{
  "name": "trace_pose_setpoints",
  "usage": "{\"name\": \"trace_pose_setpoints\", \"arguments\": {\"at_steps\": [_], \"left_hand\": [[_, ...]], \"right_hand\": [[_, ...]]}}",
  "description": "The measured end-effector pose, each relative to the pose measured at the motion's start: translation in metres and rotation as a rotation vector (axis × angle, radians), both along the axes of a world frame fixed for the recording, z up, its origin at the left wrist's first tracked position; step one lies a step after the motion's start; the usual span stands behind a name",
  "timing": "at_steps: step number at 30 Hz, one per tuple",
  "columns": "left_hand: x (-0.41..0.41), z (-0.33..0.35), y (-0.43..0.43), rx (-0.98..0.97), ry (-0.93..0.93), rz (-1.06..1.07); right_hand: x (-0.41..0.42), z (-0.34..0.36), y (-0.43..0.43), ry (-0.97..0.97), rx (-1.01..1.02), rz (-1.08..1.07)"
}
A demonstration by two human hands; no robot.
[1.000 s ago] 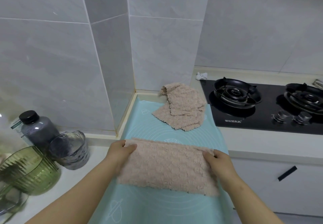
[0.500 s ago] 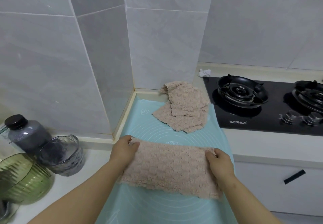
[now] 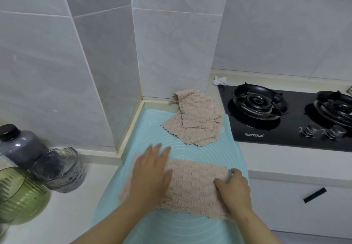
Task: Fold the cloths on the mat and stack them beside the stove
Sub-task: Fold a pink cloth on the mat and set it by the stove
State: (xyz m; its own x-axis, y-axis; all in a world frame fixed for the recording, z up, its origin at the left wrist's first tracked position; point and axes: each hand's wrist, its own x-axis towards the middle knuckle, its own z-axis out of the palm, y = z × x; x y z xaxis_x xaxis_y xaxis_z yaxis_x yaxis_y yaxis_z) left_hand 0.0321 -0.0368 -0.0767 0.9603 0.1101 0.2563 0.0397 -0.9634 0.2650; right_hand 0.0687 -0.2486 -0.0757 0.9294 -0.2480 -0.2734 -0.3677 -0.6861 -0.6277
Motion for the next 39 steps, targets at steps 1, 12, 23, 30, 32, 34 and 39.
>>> {"name": "trace_pose_setpoints", "arguments": {"at_steps": [1, 12, 23, 30, 32, 34, 39], "left_hand": [[-0.004, -0.004, -0.008, 0.039, 0.134, -0.037], [-0.014, -0.034, -0.025, 0.088, 0.416, -0.028], [-0.015, -0.025, -0.027, 0.188, 0.483, -0.018], [-0.028, -0.021, -0.034, 0.201, 0.364, -0.026], [-0.03, -0.016, -0.032, 0.13, 0.378, -0.014], [-0.026, -0.017, -0.028, 0.104, 0.338, -0.008], [-0.023, 0.008, -0.009, -0.431, 0.291, 0.062]], "right_hand": [[-0.004, 0.0, -0.001, 0.019, -0.022, 0.013], [-0.031, -0.006, -0.014, 0.096, 0.024, 0.054], [-0.043, -0.009, -0.012, -0.007, -0.037, 0.159], [-0.043, -0.003, -0.011, -0.081, 0.015, 0.168], [-0.041, 0.002, -0.011, -0.073, 0.148, 0.118], [-0.038, 0.009, -0.01, -0.089, 0.292, 0.058], [-0.032, 0.028, 0.009, -0.155, 0.509, 0.057]]}}
